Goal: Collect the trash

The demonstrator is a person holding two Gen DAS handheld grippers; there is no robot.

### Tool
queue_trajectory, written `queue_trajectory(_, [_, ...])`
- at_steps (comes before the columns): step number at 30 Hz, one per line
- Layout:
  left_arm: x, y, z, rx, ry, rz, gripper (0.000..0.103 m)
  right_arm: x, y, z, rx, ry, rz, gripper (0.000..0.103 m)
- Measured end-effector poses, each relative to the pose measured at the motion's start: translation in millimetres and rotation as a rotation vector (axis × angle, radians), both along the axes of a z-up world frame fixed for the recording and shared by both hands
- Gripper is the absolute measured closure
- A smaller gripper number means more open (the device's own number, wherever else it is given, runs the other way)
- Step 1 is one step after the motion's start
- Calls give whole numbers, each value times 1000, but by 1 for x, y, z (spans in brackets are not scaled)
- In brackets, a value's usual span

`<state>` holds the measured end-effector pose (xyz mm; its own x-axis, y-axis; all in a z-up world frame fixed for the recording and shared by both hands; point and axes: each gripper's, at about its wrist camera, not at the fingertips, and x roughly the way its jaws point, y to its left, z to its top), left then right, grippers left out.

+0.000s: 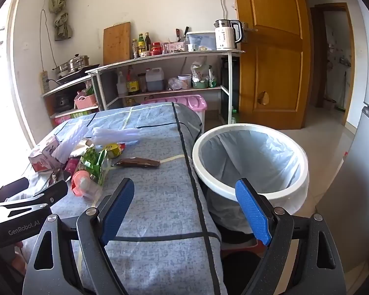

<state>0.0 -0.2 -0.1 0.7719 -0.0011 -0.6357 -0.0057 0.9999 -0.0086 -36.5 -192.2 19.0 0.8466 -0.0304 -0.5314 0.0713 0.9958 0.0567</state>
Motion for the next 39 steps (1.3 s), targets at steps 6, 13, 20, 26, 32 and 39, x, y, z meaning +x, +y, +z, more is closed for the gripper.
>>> queue_trajectory(6, [1, -1, 0, -2, 6, 1, 1, 0, 4, 0, -8, 7, 8, 18])
queue_trajectory(13, [-1, 4, 1, 2, 6, 2, 1, -3, 6, 3, -3, 0, 14, 18])
queue_trajectory(20, [-6, 5, 3, 2, -2, 10, 1, -3, 9, 3, -3, 2, 14, 18])
queue_trajectory(26, [-6, 6, 3, 2, -4, 12, 1, -2, 10, 3, -5, 4, 15, 18])
queue_trajectory(32, [-7, 7, 4, 2, -5, 14, 1, -2, 9, 3, -3, 5, 16, 18])
queue_trajectory(39, [-7, 6, 4, 3, -7, 16, 1, -2, 10, 3, -6, 2, 13, 18])
